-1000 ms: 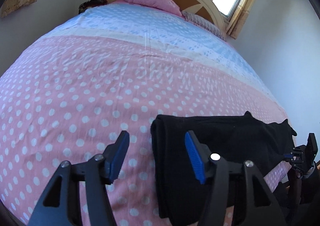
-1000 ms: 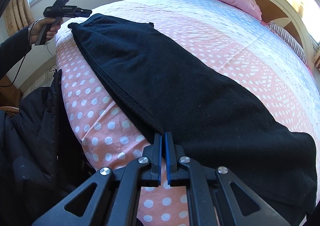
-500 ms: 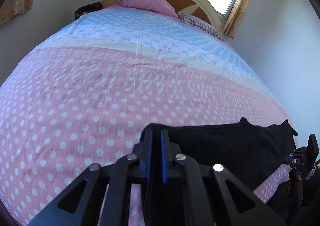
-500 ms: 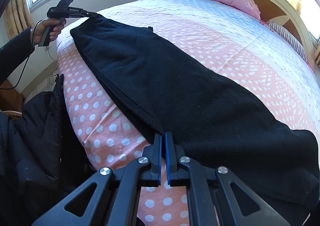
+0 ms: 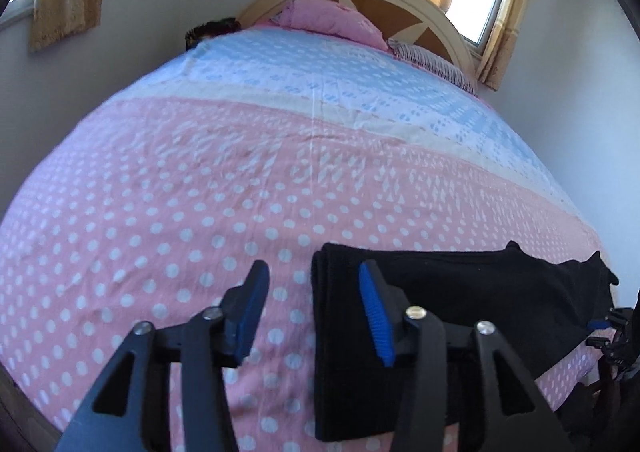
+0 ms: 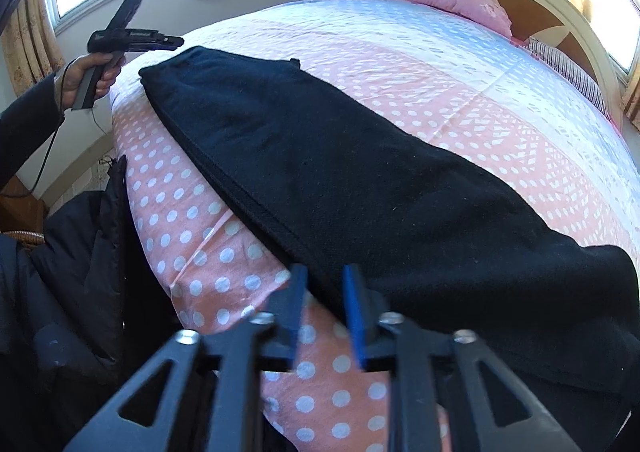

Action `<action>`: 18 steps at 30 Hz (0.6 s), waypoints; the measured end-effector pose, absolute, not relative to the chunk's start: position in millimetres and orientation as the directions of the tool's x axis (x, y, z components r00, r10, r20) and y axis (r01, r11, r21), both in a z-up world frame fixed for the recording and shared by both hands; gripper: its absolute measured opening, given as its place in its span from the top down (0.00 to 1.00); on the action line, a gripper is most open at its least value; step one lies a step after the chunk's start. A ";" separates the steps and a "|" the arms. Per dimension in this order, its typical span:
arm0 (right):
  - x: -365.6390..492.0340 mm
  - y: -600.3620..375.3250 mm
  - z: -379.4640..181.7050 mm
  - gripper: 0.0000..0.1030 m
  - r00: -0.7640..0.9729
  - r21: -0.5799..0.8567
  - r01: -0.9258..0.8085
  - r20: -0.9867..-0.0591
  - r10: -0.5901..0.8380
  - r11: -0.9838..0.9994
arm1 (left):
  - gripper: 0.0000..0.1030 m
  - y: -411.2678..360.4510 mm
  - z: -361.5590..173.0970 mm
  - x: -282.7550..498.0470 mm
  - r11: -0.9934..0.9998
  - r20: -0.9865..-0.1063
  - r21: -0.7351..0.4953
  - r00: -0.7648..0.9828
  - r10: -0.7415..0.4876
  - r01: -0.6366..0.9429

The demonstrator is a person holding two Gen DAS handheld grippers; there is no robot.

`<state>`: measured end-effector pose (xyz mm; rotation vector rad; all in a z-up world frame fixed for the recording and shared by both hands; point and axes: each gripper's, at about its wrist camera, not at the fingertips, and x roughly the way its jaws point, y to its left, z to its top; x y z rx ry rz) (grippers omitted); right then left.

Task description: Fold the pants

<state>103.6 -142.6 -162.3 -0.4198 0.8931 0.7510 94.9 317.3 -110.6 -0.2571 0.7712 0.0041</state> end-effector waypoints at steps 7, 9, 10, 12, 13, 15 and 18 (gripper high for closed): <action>100.0 -180.2 -140.3 0.46 0.465 0.048 -0.662 -0.756 0.460 0.748 | 0.36 225.9 -72.1 89.4 0.986 -0.634 -0.106 0.754 -0.169 0.132; 100.4 -196.6 -134.7 0.46 0.489 0.057 -0.628 -0.748 0.450 0.776 | 0.36 185.8 -70.6 95.6 0.969 -0.641 -0.089 0.731 -0.233 0.231; 100.2 -205.5 -131.9 0.46 0.506 0.055 -0.604 -0.744 0.437 0.795 | 0.36 164.3 -71.7 98.3 0.956 -0.648 -0.080 0.714 -0.265 0.282; 101.1 -228.3 -126.4 0.46 0.542 0.060 -0.545 -0.736 0.406 0.837 | 0.36 119.1 -75.1 101.3 0.922 -0.658 -0.052 0.681 -0.320 0.383; 101.1 -239.7 -123.6 0.46 0.557 0.068 -0.514 -0.732 0.392 0.855 | 0.36 96.1 -77.8 102.9 0.897 -0.664 -0.051 0.655 -0.359 0.440; 103.1 -268.9 -116.4 0.46 0.596 0.082 -0.432 -0.721 0.353 0.898 | 0.36 57.3 -81.4 104.0 0.849 -0.672 -0.064 0.607 -0.424 0.524; 104.6 -312.9 -107.4 0.46 0.648 0.115 -0.294 -0.705 0.287 0.949 | 0.36 -0.9 -86.3 103.6 0.773 -0.683 -0.077 0.532 -0.501 0.629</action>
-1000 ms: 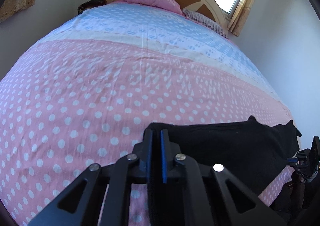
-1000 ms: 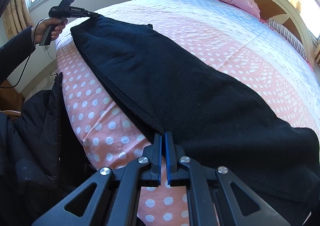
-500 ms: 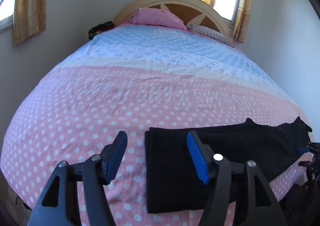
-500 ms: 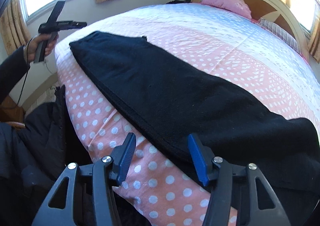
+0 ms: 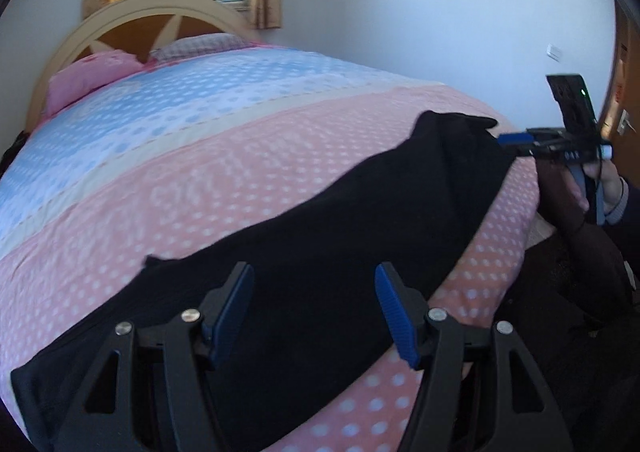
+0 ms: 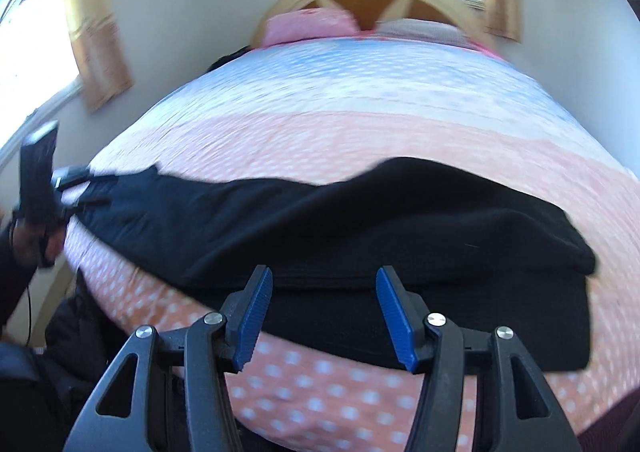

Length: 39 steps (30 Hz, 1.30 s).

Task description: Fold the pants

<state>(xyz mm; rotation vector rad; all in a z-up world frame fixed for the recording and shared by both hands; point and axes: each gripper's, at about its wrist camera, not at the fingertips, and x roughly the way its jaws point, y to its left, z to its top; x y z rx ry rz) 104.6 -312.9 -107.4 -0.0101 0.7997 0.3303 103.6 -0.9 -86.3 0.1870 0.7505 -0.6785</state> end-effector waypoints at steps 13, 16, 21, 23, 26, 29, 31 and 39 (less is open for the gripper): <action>124.5 -459.5 -108.2 0.46 0.726 0.409 0.137 -0.661 0.189 0.902 | 0.52 -127.9 -118.5 88.9 0.596 -0.763 0.010 0.391 -0.514 0.803; 134.8 -483.7 -119.5 0.46 0.729 0.509 0.170 -0.641 0.240 0.844 | 0.60 -124.4 -120.2 89.4 0.607 -0.767 0.022 0.403 -0.500 0.795; 153.2 -499.5 -136.0 0.78 0.735 0.589 0.216 -0.623 0.268 0.779 | 0.86 -121.8 -115.5 92.8 0.615 -0.772 -0.003 0.389 -0.502 0.788; 160.6 -499.2 -134.0 0.95 0.740 0.574 0.208 -0.622 0.257 0.792 | 0.88 -119.3 -114.4 93.1 0.616 -0.769 -0.011 0.387 -0.508 0.787; 167.9 -491.2 -116.8 0.96 0.758 0.556 0.150 -0.595 0.266 0.817 | 0.90 -115.4 -114.7 94.7 0.625 -0.764 -0.035 0.383 -0.519 0.780; 158.3 -481.1 -80.3 0.97 0.806 0.558 0.030 -0.504 0.311 0.829 | 0.92 -109.4 -115.0 101.2 0.636 -0.759 -0.076 0.369 -0.536 0.768; 142.2 -476.1 -62.3 0.97 0.830 0.529 -0.021 -0.464 0.310 0.848 | 0.92 -103.0 -114.2 103.5 0.639 -0.750 -0.106 0.361 -0.555 0.762; 89.3 -506.2 -127.2 0.96 0.787 0.594 0.087 -0.533 0.311 0.799 | 0.92 -105.8 -116.7 98.7 0.613 -0.757 -0.097 0.342 -0.557 0.784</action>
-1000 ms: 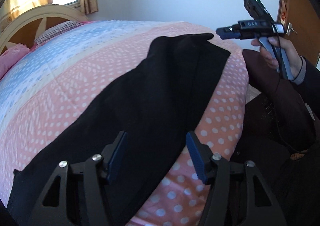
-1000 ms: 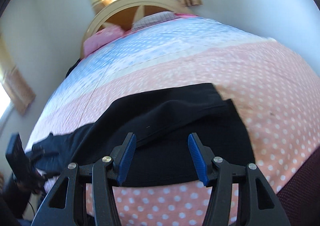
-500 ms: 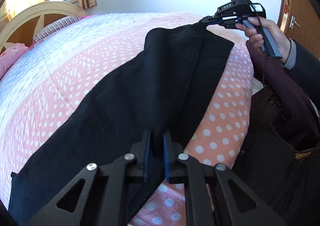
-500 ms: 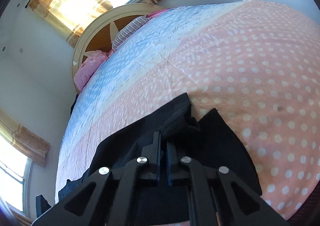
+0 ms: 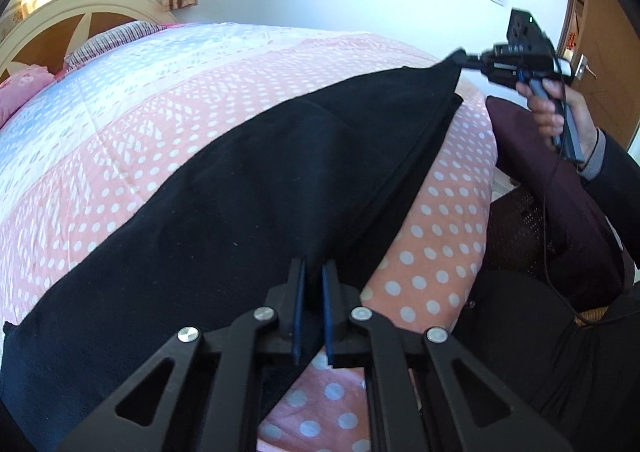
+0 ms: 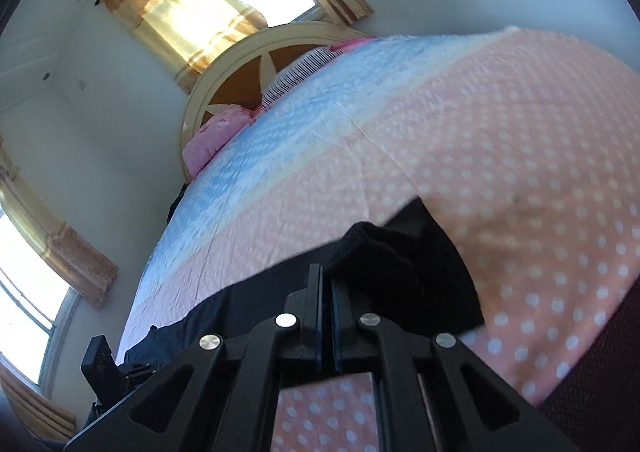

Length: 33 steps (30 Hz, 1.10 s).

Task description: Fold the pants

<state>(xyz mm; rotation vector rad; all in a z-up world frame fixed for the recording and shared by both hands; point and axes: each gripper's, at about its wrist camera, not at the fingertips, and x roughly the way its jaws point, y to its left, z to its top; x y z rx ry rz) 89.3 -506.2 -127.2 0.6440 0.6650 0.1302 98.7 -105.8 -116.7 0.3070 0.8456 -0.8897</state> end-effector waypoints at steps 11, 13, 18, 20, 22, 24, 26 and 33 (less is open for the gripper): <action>55.4 -546.3 -147.9 0.44 0.805 0.588 0.265 -0.571 0.160 0.765 | 0.92 -114.9 -118.7 100.3 0.613 -0.763 -0.083 0.345 -0.546 0.786; 61.2 -554.0 -144.0 0.44 0.807 0.602 0.266 -0.566 0.168 0.753 | 0.92 -118.0 -120.8 98.8 0.610 -0.766 -0.073 0.348 -0.541 0.789; 103.0 -549.7 -133.8 0.45 0.788 0.605 0.209 -0.569 0.234 0.768 | 0.92 -122.5 -122.7 97.5 0.610 -0.769 -0.060 0.353 -0.533 0.791; 121.4 -547.8 -135.2 0.46 0.771 0.614 0.197 -0.579 0.267 0.764 | 0.92 -122.4 -122.7 97.8 0.610 -0.768 -0.062 0.352 -0.534 0.790; 137.0 -545.4 -138.7 0.55 0.746 0.602 0.209 -0.608 0.273 0.771 | 0.92 -122.4 -123.1 98.1 0.611 -0.768 -0.064 0.352 -0.535 0.789; 149.2 -542.1 -144.2 0.63 0.711 0.584 0.222 -0.645 0.280 0.780 | 0.92 -122.6 -123.7 98.7 0.610 -0.768 -0.064 0.351 -0.535 0.790; 156.5 -538.4 -153.3 0.69 0.684 0.600 0.213 -0.655 0.321 0.771 | 0.92 -122.7 -124.5 100.2 0.610 -0.769 -0.071 0.347 -0.537 0.789; 153.4 -527.7 -120.6 0.97 0.763 0.521 0.139 -0.599 0.245 0.842 | 0.92 -120.2 -124.2 101.2 0.604 -0.765 -0.076 0.342 -0.546 0.793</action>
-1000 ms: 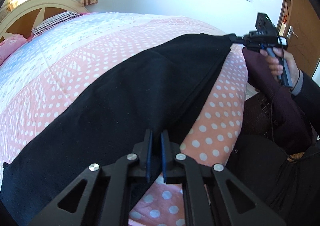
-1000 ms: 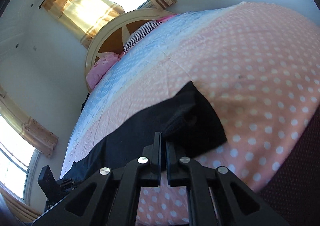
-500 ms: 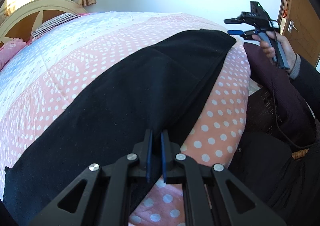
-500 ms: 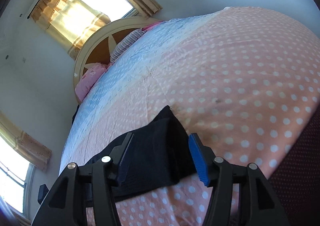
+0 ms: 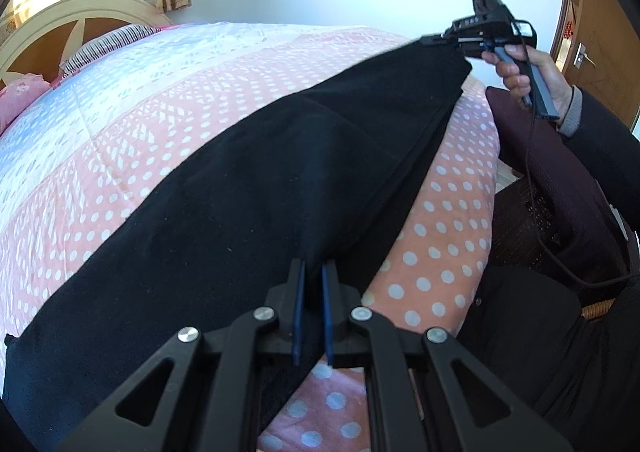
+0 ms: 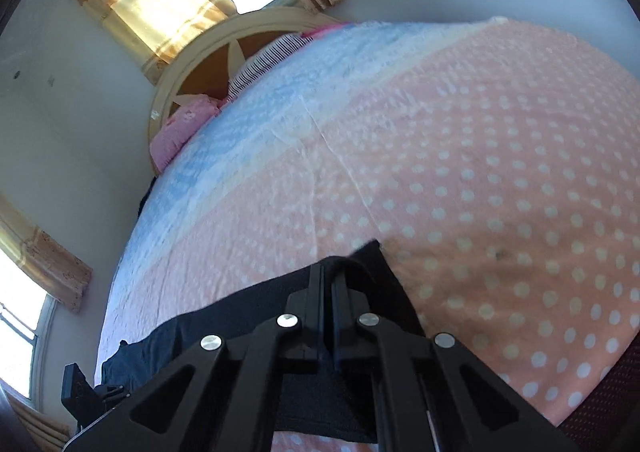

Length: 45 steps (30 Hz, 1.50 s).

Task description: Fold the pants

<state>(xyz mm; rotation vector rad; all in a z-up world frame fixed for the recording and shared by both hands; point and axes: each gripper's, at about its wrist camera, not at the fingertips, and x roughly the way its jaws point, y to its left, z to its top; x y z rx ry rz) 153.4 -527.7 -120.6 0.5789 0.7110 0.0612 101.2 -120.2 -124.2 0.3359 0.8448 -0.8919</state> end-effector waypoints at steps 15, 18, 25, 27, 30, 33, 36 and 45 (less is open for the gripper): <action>104.9 -564.3 -147.9 0.48 0.766 0.554 0.281 -0.622 0.165 0.784 | 0.92 -122.8 -123.1 99.6 0.595 -0.769 -0.041 0.355 -0.532 0.803; 82.5 -555.8 -141.1 0.49 0.781 0.587 0.244 -0.591 0.203 0.772 | 0.92 -127.8 -123.0 96.4 0.593 -0.772 -0.011 0.370 -0.517 0.805; 85.0 -525.3 -147.9 0.57 0.716 0.509 0.292 -0.677 0.168 0.810 | 0.92 -128.2 -122.6 97.8 0.600 -0.776 -0.007 0.374 -0.509 0.800; 83.5 -525.6 -151.4 0.57 0.713 0.479 0.331 -0.691 0.117 0.813 | 0.92 -128.5 -123.1 97.1 0.602 -0.775 -0.007 0.376 -0.507 0.799; 80.7 -530.4 -159.2 0.57 0.718 0.525 0.327 -0.679 0.154 0.786 | 0.92 -129.1 -123.9 97.1 0.602 -0.775 -0.008 0.376 -0.508 0.798; 80.6 -529.4 -163.1 0.81 0.714 0.532 0.309 -0.678 0.177 0.789 | 0.92 -130.1 -124.3 98.0 0.601 -0.773 -0.009 0.376 -0.511 0.799; 82.4 -527.5 -160.9 0.94 0.721 0.507 0.295 -0.674 0.160 0.810 | 0.94 -129.0 -121.7 98.8 0.605 -0.767 -0.010 0.382 -0.516 0.796; 70.3 -530.6 -127.1 0.95 0.788 0.481 0.261 -0.607 0.103 0.837 | 0.94 -120.3 -103.3 91.7 0.579 -0.741 -0.043 0.363 -0.565 0.814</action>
